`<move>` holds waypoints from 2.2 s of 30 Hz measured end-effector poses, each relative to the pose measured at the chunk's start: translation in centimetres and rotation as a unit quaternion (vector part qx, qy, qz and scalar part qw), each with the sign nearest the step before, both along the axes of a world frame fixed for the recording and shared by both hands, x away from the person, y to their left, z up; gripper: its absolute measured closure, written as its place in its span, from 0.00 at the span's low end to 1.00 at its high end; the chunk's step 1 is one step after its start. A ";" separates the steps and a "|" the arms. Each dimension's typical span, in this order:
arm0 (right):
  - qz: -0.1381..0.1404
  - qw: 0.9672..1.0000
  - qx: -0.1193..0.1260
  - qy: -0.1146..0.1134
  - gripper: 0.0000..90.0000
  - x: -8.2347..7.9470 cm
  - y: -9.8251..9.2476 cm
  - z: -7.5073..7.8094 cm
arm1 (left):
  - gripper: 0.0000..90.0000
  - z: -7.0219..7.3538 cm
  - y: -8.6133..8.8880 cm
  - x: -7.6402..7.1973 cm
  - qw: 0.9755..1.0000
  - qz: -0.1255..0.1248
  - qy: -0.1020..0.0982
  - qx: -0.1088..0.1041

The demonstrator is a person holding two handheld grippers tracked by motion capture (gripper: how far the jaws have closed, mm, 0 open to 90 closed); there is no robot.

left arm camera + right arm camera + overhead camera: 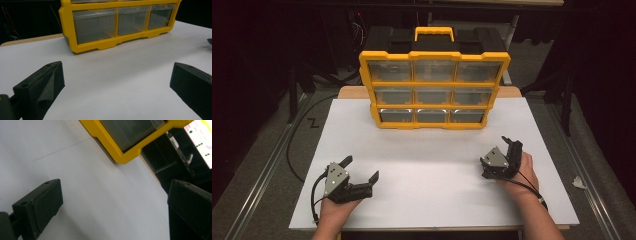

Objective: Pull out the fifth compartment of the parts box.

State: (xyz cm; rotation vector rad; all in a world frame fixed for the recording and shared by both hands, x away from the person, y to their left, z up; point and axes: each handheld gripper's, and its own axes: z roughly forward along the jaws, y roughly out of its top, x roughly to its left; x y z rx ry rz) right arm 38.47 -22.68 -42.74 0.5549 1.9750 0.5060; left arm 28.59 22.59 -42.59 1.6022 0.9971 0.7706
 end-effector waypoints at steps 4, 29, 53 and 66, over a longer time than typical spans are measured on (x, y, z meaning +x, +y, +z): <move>0.008 0.999 -0.032 -0.013 0.01 -0.3 0.3 0.2 | 0.00 0.0 0.0 0.0 1.000 0.000 0.000 0.000; 0.054 0.979 -0.184 -0.064 0.01 -1.8 2.2 0.4 | 0.00 0.0 0.0 0.0 1.000 0.000 0.000 -0.003; 0.077 0.956 -0.267 -0.097 0.03 -2.5 3.7 0.1 | 0.00 0.0 0.1 0.0 1.000 0.005 0.001 -0.001; 0.083 0.949 -0.281 -0.114 0.18 -2.5 4.6 -0.2 | 0.00 0.0 0.0 -0.1 1.000 0.005 0.000 0.004</move>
